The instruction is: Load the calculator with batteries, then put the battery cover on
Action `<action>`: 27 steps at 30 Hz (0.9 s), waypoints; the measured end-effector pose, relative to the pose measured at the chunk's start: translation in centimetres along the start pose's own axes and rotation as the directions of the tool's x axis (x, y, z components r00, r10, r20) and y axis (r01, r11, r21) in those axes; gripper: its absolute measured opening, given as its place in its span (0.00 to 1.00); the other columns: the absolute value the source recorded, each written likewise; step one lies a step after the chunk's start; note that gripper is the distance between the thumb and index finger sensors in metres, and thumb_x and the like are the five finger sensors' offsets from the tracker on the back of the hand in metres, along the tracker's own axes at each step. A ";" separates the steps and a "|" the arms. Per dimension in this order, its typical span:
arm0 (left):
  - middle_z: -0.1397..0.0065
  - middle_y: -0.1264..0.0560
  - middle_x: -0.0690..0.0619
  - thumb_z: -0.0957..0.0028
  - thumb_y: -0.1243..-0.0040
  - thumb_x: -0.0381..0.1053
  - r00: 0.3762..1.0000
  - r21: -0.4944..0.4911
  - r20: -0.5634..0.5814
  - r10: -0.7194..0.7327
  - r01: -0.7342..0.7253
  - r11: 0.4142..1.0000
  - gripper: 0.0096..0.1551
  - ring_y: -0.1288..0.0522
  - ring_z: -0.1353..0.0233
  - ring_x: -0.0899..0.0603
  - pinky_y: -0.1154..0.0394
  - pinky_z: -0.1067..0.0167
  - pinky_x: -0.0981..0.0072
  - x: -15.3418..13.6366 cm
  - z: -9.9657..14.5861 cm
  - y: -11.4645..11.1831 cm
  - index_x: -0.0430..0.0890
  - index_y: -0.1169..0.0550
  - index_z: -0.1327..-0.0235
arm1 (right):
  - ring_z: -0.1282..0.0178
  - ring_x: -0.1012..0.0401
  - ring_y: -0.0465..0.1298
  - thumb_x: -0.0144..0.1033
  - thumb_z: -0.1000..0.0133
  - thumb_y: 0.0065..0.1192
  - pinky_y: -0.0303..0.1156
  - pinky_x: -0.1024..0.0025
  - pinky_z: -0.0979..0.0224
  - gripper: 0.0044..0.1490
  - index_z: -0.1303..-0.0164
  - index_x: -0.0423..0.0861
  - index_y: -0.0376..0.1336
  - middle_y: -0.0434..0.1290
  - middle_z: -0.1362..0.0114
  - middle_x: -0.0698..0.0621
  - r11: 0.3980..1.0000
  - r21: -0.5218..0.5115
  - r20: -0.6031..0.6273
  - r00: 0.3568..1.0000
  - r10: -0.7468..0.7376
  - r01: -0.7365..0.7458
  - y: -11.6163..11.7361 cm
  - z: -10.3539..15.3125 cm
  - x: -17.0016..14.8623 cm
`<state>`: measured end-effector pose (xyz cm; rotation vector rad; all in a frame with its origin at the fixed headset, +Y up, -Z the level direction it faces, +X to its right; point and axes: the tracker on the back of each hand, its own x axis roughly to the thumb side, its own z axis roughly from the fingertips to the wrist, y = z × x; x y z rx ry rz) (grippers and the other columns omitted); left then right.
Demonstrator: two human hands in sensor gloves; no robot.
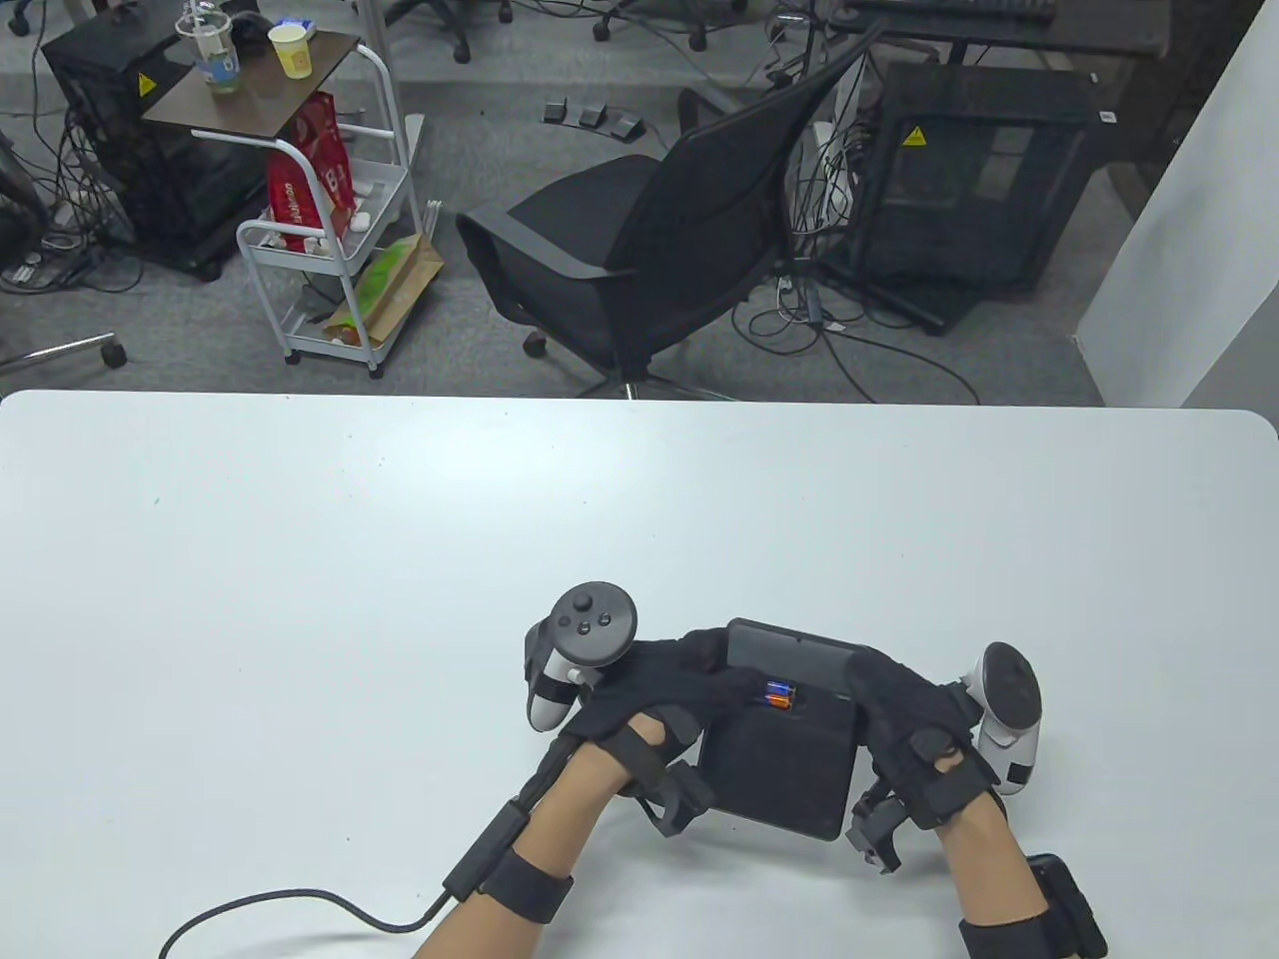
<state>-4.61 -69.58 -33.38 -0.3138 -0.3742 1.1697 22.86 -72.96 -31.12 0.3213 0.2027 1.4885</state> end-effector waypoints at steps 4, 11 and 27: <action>0.55 0.12 0.54 0.65 0.29 0.67 0.998 0.047 0.018 -0.058 0.057 0.997 0.46 0.12 0.48 0.43 0.23 0.45 0.44 0.7 0.3 0.1 0.34 0.21 0.45 | 0.62 0.41 0.85 0.52 0.42 0.51 0.81 0.52 0.59 0.37 0.42 0.31 0.63 0.80 0.52 0.34 1.000 -0.006 -0.009 1.000 -0.015 0.015 0.2 0.0 0.0; 0.55 0.12 0.53 0.65 0.29 0.66 1.000 0.099 0.008 -0.019 0.018 0.995 0.46 0.12 0.49 0.43 0.23 0.46 0.44 0.0 0.2 0.4 0.33 0.21 0.46 | 0.56 0.40 0.82 0.58 0.42 0.56 0.79 0.50 0.54 0.41 0.38 0.33 0.61 0.78 0.47 0.34 0.998 -0.036 -0.016 0.999 -0.052 0.051 0.3 0.2 -0.1; 0.53 0.13 0.53 0.64 0.29 0.66 1.000 0.100 0.001 -0.018 0.018 0.995 0.45 0.14 0.47 0.42 0.24 0.44 0.44 -0.5 0.3 0.6 0.35 0.22 0.44 | 0.52 0.40 0.81 0.48 0.45 0.68 0.78 0.49 0.50 0.42 0.35 0.31 0.57 0.75 0.43 0.35 0.999 -0.024 -0.004 1.000 0.023 -0.023 0.8 -0.1 -0.1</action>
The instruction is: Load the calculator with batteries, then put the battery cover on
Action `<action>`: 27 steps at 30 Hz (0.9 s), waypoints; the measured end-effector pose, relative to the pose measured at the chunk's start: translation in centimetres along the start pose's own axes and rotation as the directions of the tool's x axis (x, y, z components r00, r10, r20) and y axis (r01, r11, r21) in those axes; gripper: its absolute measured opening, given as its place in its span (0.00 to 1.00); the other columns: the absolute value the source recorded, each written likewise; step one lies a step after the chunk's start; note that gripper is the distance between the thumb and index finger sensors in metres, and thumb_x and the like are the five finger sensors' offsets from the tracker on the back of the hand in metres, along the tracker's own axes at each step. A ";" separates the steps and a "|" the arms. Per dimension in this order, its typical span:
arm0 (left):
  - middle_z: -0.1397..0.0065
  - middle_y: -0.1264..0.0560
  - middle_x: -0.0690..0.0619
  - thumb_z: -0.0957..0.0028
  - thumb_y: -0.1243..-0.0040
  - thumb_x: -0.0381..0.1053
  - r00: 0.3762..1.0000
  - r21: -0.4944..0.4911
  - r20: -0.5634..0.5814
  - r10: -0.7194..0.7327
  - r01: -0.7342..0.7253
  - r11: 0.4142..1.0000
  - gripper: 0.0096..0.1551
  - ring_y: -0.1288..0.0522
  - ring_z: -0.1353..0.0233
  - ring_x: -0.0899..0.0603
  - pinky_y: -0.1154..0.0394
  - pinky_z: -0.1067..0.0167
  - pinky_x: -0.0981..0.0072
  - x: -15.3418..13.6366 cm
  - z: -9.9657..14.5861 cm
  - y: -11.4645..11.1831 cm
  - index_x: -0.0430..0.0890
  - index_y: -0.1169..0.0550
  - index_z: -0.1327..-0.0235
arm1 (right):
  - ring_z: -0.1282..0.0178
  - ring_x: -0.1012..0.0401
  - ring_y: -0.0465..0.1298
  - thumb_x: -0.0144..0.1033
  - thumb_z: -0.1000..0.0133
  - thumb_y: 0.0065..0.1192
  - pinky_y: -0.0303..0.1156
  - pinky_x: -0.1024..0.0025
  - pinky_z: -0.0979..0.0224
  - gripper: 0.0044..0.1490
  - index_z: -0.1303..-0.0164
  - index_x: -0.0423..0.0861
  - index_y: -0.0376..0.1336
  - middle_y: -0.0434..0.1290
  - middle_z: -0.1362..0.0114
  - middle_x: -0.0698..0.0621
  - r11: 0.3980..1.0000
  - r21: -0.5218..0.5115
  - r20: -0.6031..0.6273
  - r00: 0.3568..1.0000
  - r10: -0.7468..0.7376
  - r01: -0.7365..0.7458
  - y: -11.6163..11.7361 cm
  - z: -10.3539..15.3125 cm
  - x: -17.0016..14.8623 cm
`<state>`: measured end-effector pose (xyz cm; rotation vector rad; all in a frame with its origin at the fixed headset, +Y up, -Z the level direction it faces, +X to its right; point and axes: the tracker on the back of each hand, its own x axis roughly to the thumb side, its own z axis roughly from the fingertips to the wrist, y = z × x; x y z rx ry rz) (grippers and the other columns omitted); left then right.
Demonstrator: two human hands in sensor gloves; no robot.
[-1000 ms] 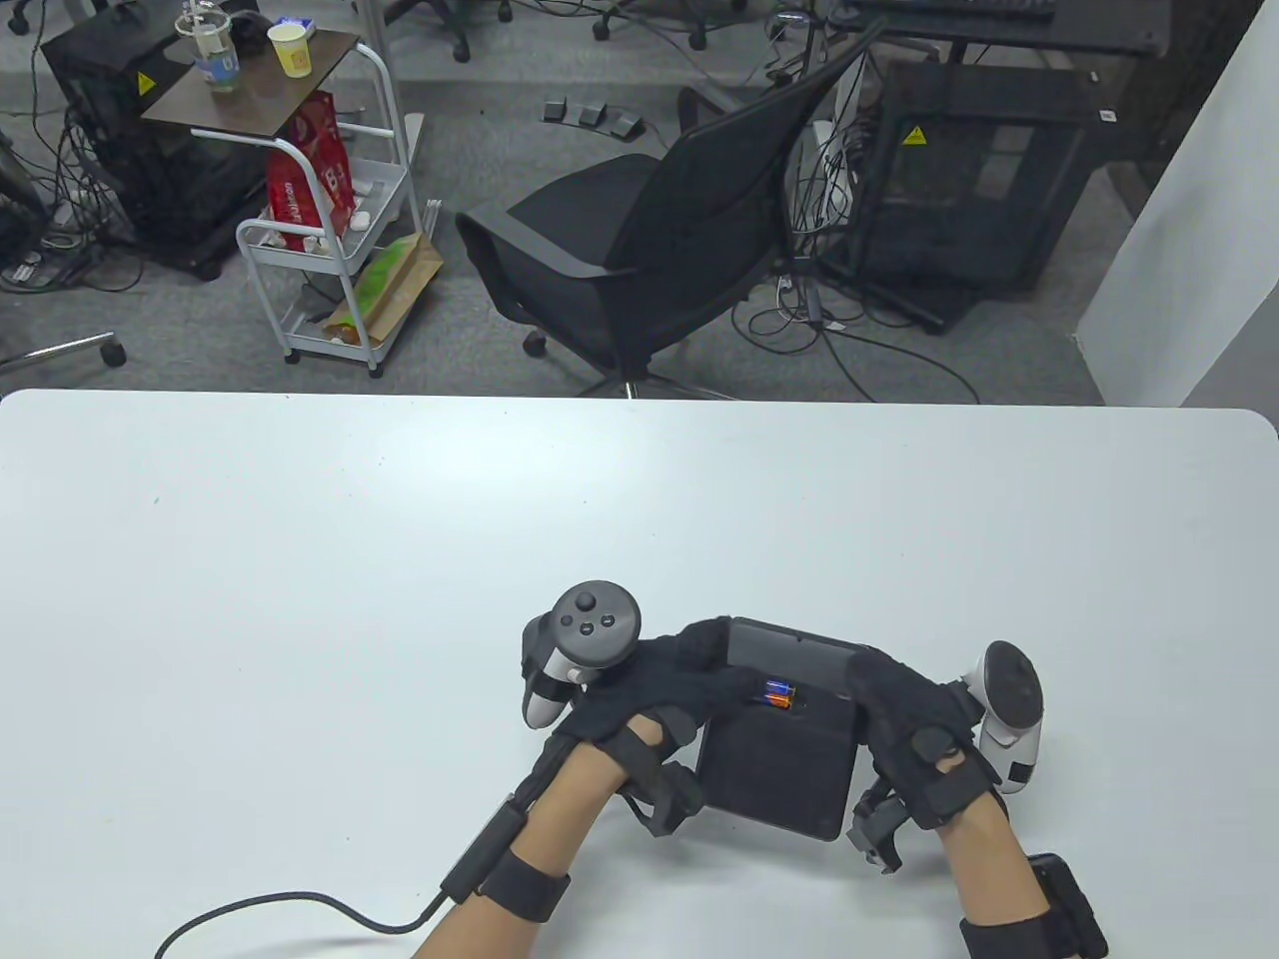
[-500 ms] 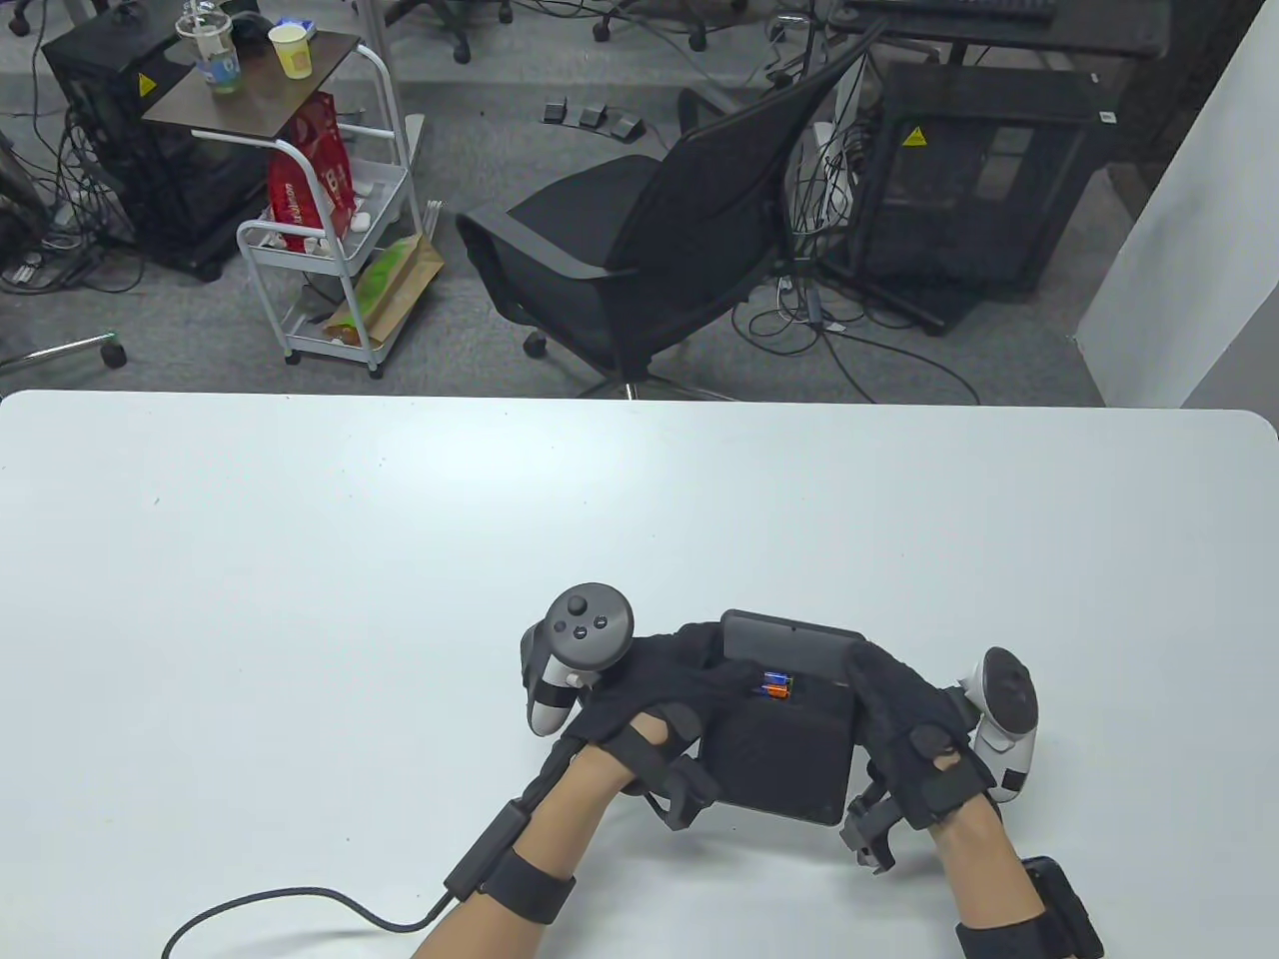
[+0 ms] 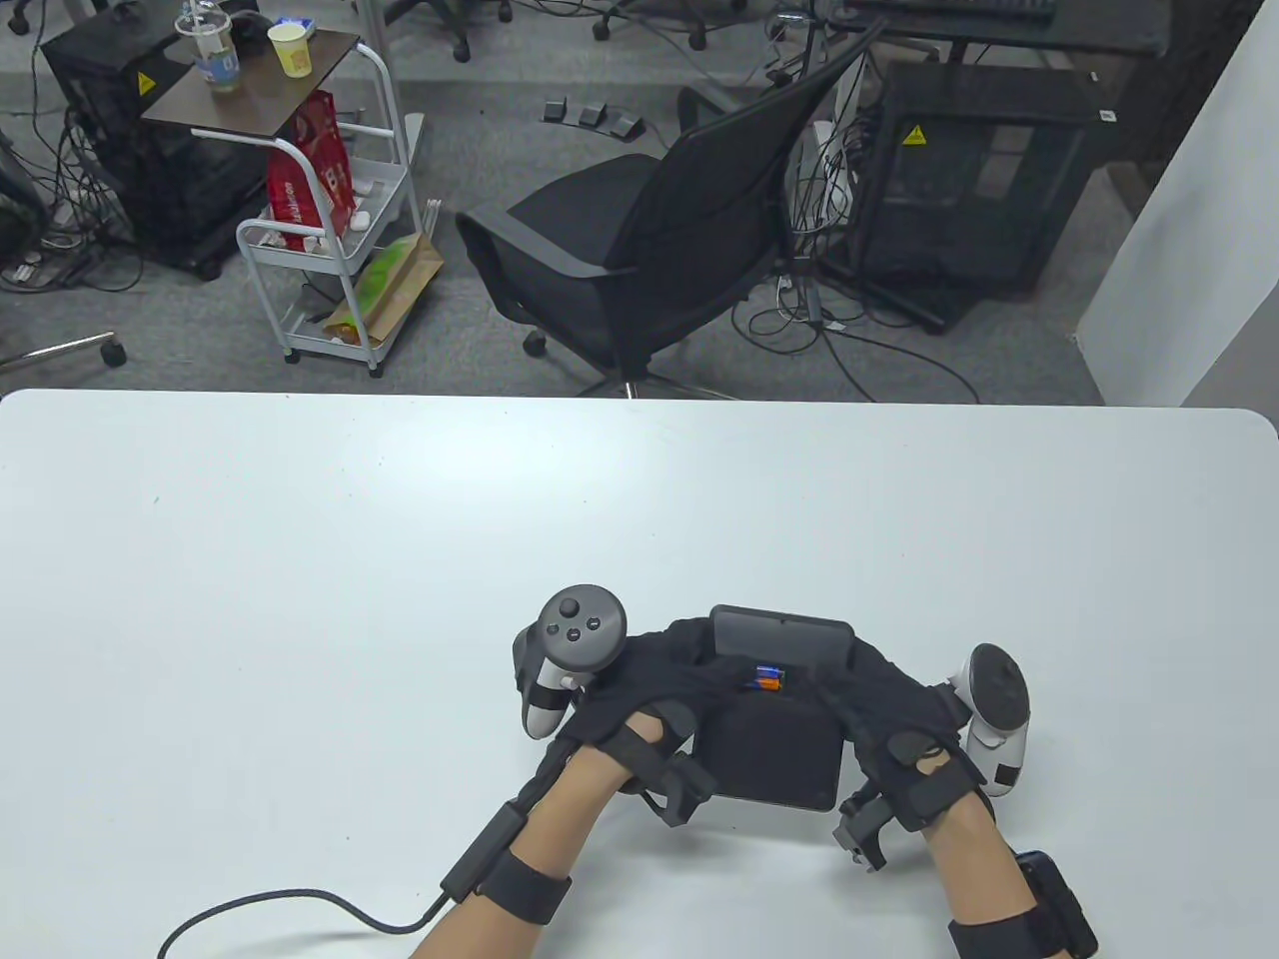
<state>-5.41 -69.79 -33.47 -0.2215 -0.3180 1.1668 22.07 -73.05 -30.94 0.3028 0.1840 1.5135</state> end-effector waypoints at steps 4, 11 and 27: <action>0.49 0.14 0.52 0.60 0.31 0.66 0.998 -0.036 0.019 0.064 -0.063 0.997 0.45 0.16 0.43 0.41 0.26 0.41 0.41 -0.4 -0.1 -0.1 0.35 0.25 0.40 | 0.52 0.41 0.81 0.49 0.45 0.67 0.78 0.49 0.50 0.42 0.35 0.31 0.57 0.75 0.43 0.35 1.000 -0.009 0.011 1.000 0.002 -0.002 -0.1 0.0 0.0; 0.43 0.16 0.49 0.56 0.38 0.69 0.988 0.007 0.002 0.157 -0.157 0.988 0.46 0.19 0.39 0.37 0.28 0.40 0.40 -1.3 -0.1 1.1 0.37 0.28 0.36 | 0.52 0.40 0.81 0.49 0.45 0.67 0.77 0.49 0.50 0.42 0.35 0.31 0.57 0.75 0.43 0.35 0.998 -0.050 -0.003 0.999 -0.036 0.036 -0.9 0.0 -0.3; 0.35 0.22 0.49 0.60 0.26 0.61 0.858 0.163 -0.352 -0.374 0.450 0.878 0.39 0.26 0.31 0.36 0.33 0.36 0.38 -5.3 1.1 8.4 0.49 0.24 0.35 | 0.51 0.40 0.80 0.48 0.45 0.67 0.76 0.48 0.49 0.42 0.35 0.31 0.56 0.74 0.42 0.35 0.987 -0.142 0.001 0.997 -0.080 0.079 -2.7 0.3 -0.2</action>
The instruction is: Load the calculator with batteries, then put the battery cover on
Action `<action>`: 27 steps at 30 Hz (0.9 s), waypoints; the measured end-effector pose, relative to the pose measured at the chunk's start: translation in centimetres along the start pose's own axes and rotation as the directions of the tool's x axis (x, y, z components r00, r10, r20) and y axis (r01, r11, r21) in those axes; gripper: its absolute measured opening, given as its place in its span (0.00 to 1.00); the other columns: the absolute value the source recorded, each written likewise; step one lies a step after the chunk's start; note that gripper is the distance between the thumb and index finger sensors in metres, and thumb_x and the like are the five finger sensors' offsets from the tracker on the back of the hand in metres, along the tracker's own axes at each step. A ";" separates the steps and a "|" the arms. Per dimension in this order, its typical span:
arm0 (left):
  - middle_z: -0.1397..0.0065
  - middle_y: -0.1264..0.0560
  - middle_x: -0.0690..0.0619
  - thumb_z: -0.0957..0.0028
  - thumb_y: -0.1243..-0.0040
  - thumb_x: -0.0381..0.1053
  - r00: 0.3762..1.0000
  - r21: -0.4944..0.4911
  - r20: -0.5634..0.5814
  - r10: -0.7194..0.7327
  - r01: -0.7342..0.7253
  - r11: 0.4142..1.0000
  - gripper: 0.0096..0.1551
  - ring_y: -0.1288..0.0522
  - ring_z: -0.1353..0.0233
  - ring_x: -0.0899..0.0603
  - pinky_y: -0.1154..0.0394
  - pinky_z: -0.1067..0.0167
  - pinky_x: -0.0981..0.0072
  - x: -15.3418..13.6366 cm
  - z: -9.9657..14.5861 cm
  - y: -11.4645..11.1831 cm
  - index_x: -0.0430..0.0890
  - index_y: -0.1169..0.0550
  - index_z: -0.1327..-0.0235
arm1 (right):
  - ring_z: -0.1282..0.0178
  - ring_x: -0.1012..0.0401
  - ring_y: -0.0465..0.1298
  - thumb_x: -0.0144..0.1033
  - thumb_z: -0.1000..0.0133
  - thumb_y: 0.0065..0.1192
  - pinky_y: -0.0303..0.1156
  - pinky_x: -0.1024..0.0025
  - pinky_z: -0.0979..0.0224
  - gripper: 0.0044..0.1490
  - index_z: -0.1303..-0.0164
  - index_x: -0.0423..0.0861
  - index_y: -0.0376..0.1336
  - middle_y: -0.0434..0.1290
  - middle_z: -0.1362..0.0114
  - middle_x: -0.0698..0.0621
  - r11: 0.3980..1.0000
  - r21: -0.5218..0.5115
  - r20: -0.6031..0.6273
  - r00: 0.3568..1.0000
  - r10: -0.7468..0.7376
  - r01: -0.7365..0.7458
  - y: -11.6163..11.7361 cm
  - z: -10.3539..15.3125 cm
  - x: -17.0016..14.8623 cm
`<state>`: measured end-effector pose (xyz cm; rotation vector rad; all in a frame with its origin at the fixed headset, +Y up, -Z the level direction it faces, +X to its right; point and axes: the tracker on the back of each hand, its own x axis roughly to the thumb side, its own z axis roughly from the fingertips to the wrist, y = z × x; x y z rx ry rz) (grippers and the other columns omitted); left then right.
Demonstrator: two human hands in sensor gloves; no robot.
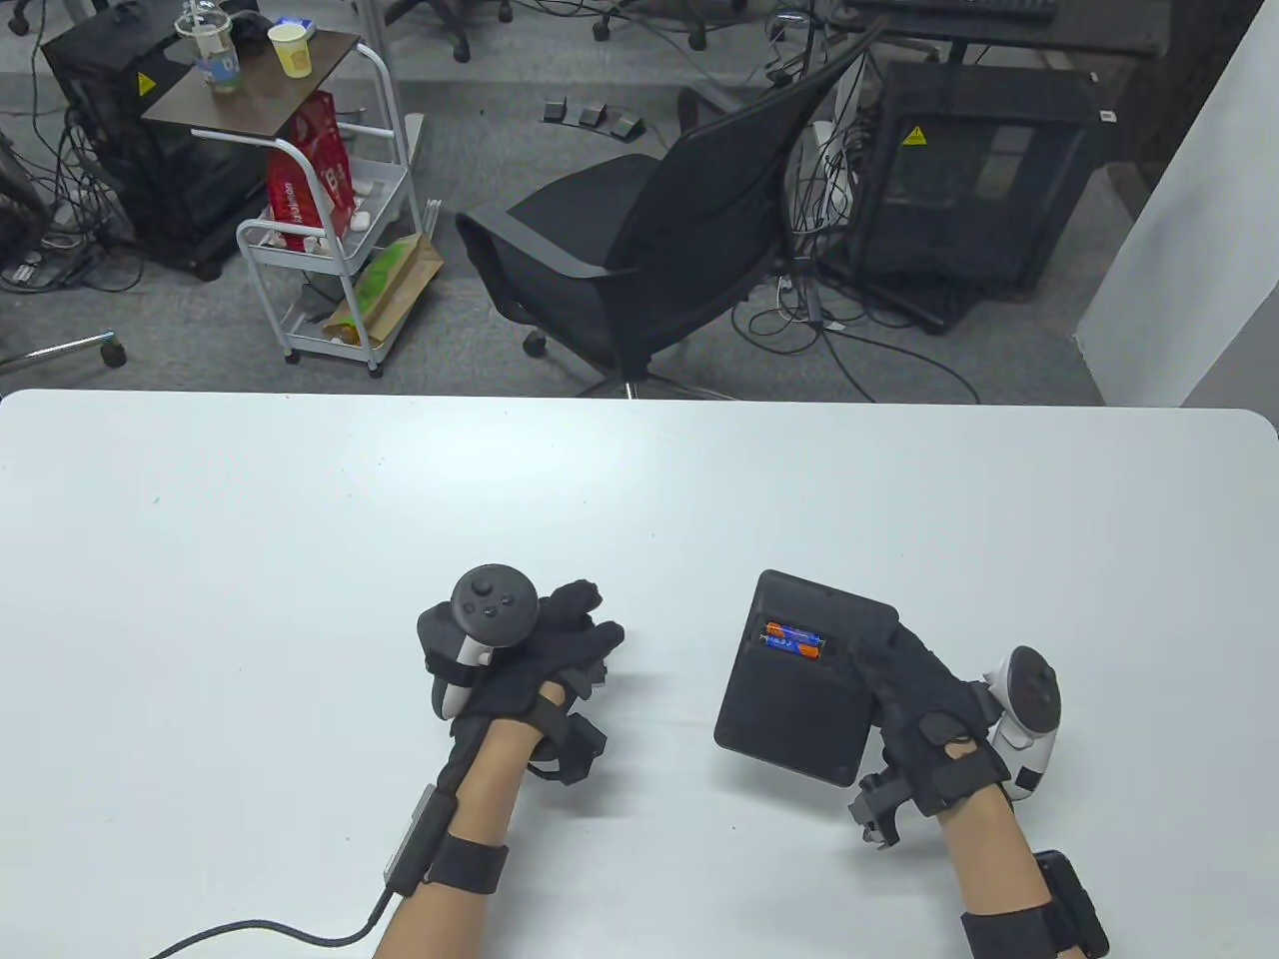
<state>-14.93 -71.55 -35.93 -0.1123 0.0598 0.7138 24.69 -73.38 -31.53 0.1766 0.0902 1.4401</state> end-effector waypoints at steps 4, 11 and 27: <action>0.29 0.28 0.48 0.61 0.25 0.60 0.981 -0.055 -0.085 -0.172 0.168 0.984 0.39 0.32 0.27 0.34 0.38 0.33 0.36 -1.4 -0.6 -0.4 0.52 0.24 0.34 | 0.51 0.40 0.80 0.48 0.45 0.67 0.76 0.48 0.49 0.42 0.35 0.31 0.56 0.74 0.42 0.35 1.000 -0.014 -0.003 1.000 -0.001 0.001 -0.1 0.1 0.0; 0.27 0.30 0.47 0.62 0.24 0.60 0.927 -0.135 -0.144 -0.347 0.329 0.935 0.40 0.34 0.25 0.34 0.40 0.32 0.36 -2.9 -1.5 -2.1 0.55 0.24 0.33 | 0.51 0.40 0.80 0.48 0.44 0.66 0.76 0.48 0.49 0.42 0.35 0.31 0.56 0.74 0.42 0.35 1.000 -0.022 -0.002 1.000 -0.008 0.008 -0.1 0.1 0.2; 0.29 0.29 0.54 0.64 0.22 0.55 0.901 -0.134 -0.141 -0.410 0.393 0.910 0.31 0.33 0.27 0.38 0.36 0.34 0.40 -3.2 -1.8 -3.1 0.56 0.20 0.44 | 0.51 0.39 0.80 0.48 0.44 0.66 0.76 0.48 0.49 0.42 0.35 0.31 0.56 0.74 0.42 0.35 1.000 -0.013 -0.014 1.000 0.010 -0.011 -0.1 0.1 0.1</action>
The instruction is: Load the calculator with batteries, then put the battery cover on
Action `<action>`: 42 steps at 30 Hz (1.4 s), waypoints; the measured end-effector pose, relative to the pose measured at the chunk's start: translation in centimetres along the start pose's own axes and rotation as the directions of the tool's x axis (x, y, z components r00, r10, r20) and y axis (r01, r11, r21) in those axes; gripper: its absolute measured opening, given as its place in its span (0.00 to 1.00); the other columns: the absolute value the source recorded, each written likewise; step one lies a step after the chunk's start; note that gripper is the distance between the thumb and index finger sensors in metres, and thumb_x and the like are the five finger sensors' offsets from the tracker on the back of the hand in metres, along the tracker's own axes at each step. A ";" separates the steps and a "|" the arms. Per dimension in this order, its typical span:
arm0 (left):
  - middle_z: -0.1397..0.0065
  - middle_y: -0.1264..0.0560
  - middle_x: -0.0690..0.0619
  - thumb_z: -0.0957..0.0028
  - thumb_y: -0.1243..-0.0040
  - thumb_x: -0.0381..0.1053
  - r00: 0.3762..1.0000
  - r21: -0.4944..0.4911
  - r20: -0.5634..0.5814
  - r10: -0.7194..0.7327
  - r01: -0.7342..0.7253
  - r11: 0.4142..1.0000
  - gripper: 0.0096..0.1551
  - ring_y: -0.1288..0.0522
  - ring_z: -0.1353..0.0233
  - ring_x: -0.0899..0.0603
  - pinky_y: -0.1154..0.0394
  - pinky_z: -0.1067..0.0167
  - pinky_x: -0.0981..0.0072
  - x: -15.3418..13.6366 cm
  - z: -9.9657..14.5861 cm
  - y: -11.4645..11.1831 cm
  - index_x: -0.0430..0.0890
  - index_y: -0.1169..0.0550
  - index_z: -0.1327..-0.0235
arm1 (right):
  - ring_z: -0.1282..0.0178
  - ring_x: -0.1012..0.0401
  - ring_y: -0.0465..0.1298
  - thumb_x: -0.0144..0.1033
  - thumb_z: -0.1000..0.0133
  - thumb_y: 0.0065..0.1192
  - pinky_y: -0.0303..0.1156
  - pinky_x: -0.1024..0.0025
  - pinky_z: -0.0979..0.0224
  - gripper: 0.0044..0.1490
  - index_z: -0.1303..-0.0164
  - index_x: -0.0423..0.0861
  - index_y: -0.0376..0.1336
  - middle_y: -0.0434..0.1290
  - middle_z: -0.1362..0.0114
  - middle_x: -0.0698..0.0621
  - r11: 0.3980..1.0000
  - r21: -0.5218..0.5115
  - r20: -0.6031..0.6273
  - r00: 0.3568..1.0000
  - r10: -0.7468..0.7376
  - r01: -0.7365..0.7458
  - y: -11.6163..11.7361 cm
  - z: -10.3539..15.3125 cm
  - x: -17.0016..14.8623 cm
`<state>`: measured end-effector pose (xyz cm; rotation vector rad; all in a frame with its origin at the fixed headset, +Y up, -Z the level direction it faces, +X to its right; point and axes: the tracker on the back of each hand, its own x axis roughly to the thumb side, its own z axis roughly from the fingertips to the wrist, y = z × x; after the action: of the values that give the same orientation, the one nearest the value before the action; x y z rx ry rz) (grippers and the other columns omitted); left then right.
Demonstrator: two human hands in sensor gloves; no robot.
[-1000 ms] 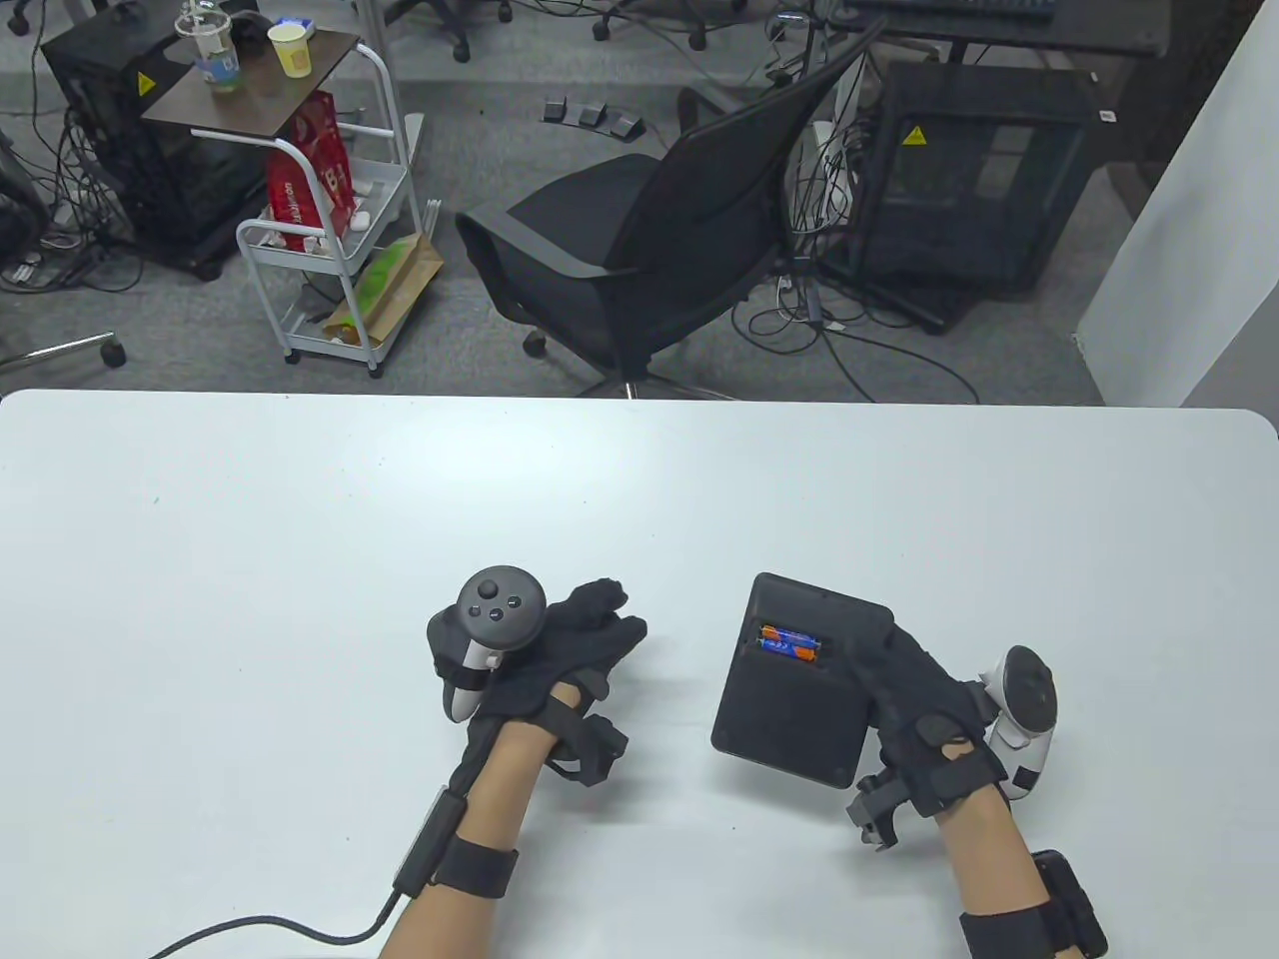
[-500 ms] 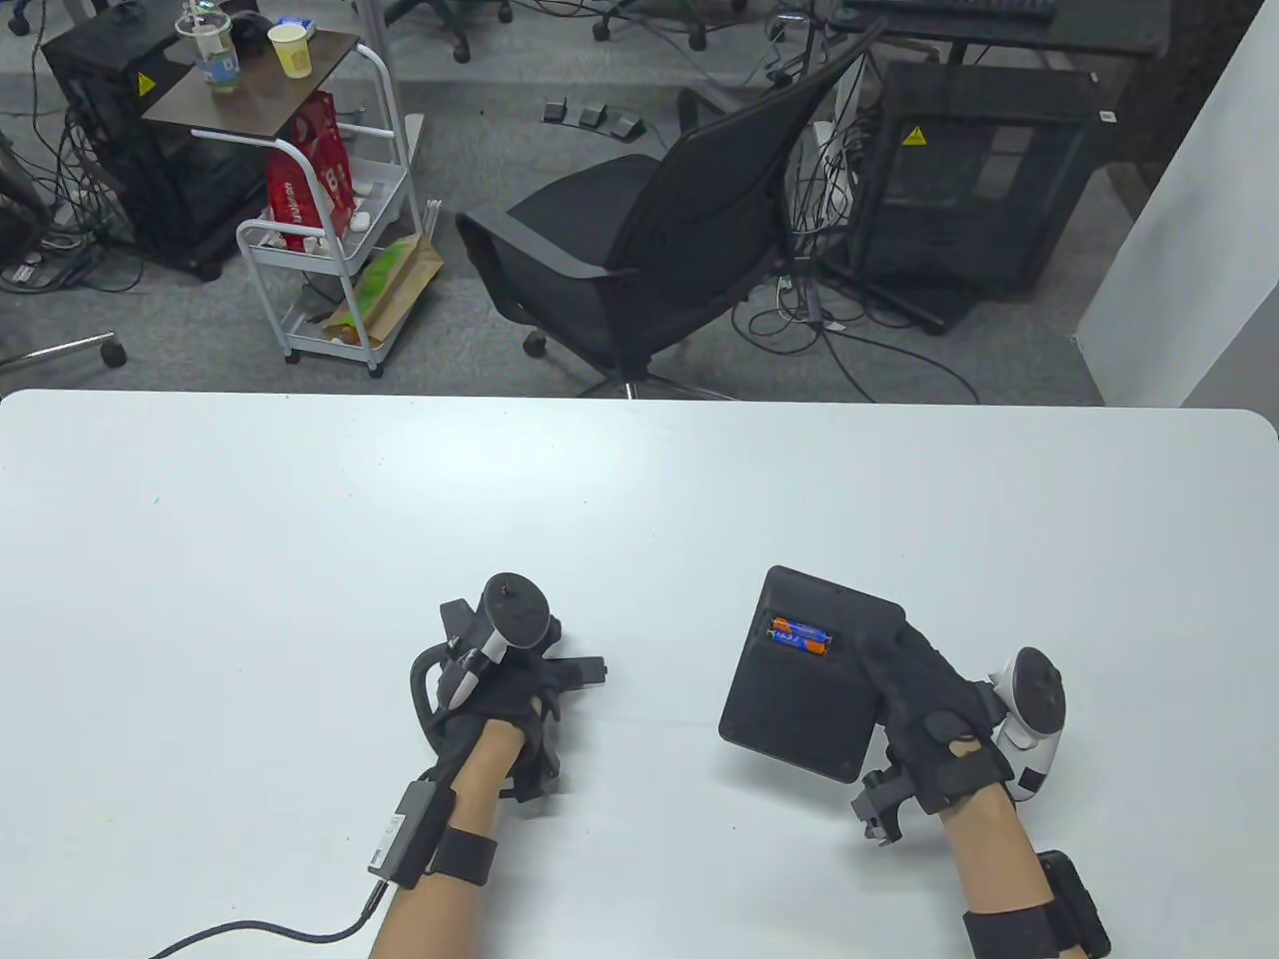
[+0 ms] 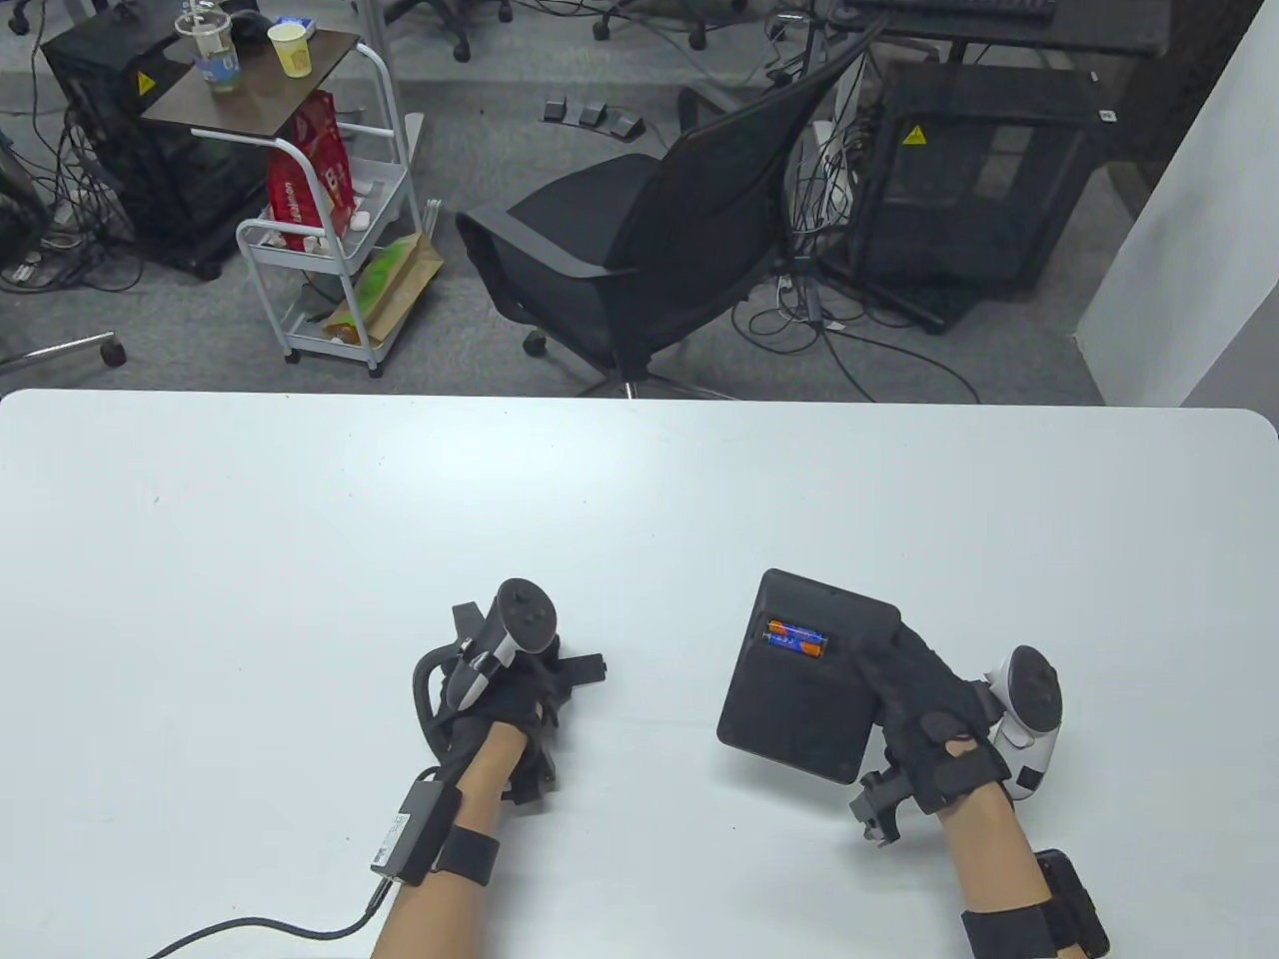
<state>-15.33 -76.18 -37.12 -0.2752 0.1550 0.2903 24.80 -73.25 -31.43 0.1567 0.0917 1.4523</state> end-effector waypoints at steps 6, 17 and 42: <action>0.35 0.20 0.52 0.60 0.26 0.52 0.993 0.035 0.092 0.073 -0.077 0.996 0.24 0.24 0.31 0.39 0.29 0.38 0.43 0.8 0.7 0.9 0.55 0.19 0.48 | 0.51 0.39 0.80 0.48 0.44 0.66 0.76 0.48 0.49 0.42 0.35 0.31 0.56 0.74 0.42 0.35 1.000 0.002 0.001 1.000 0.002 -0.002 0.1 0.0 0.0; 0.43 0.19 0.53 0.56 0.35 0.52 0.639 -0.037 0.496 0.588 -0.661 0.749 0.25 0.23 0.39 0.41 0.30 0.40 0.41 4.0 4.5 4.2 0.54 0.20 0.44 | 0.50 0.39 0.79 0.48 0.44 0.66 0.76 0.47 0.48 0.42 0.34 0.32 0.55 0.74 0.41 0.35 0.999 0.013 0.002 0.999 0.051 -0.051 0.5 -0.1 -0.1; 0.50 0.16 0.52 0.59 0.31 0.55 0.630 -0.053 0.607 0.483 -0.575 0.816 0.26 0.18 0.47 0.43 0.28 0.41 0.41 10.0 8.2 2.0 0.52 0.18 0.47 | 0.49 0.37 0.79 0.46 0.45 0.67 0.75 0.45 0.48 0.41 0.34 0.31 0.55 0.73 0.41 0.34 0.966 0.041 0.028 0.967 0.254 -0.255 2.9 0.4 0.2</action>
<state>-5.58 -69.35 -31.71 0.0338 -0.3902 0.9494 22.04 -72.74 -30.54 0.2276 0.0873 1.7057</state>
